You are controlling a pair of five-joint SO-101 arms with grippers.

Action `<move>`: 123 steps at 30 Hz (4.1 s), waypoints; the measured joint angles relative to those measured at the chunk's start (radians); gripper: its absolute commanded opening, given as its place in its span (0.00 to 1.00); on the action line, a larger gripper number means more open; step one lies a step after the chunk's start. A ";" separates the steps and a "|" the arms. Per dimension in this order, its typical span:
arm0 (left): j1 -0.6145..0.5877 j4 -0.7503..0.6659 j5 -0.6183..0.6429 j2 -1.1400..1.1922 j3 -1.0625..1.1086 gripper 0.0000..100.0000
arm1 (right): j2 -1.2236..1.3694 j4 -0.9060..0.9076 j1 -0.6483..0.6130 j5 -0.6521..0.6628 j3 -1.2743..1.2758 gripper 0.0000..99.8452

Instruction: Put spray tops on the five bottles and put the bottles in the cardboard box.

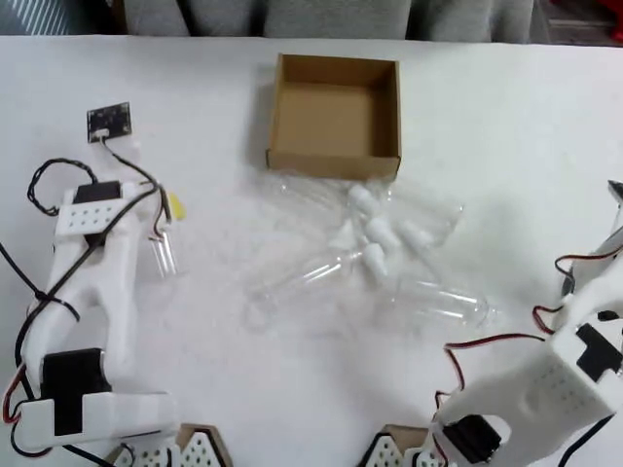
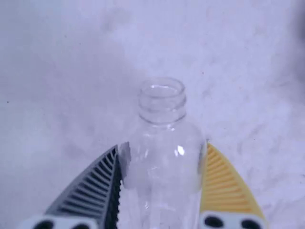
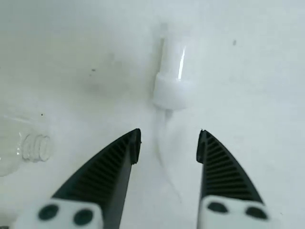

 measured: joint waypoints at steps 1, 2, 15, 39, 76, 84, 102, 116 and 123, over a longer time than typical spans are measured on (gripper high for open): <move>0.000 0.000 0.000 0.000 0.000 0.02 | -0.017 -0.026 0.000 -0.014 0.021 0.16; 0.000 0.000 0.000 0.000 0.000 0.02 | -0.029 -0.054 0.000 -0.028 0.038 0.16; 0.002 0.000 0.000 0.000 0.000 0.02 | 0.078 -0.183 -0.048 -0.061 0.029 0.16; 0.002 0.000 0.000 0.000 0.000 0.02 | 0.258 0.037 -0.046 -0.014 -0.278 0.17; 0.002 0.000 0.000 0.000 0.000 0.02 | 0.259 -0.017 -0.034 0.038 -0.190 0.02; 0.006 0.000 0.000 0.000 0.006 0.02 | 0.144 0.250 -0.035 0.040 -0.308 0.02; 0.256 0.068 -0.003 -0.433 0.104 0.02 | -0.638 0.215 -0.307 -0.176 0.184 0.02; 0.605 -0.353 -0.003 -1.074 0.732 0.02 | -1.014 -0.218 -0.643 -0.407 0.193 0.02; 0.620 -0.379 -0.003 -1.364 0.888 0.02 | -1.086 -0.436 -0.902 -0.766 0.193 0.02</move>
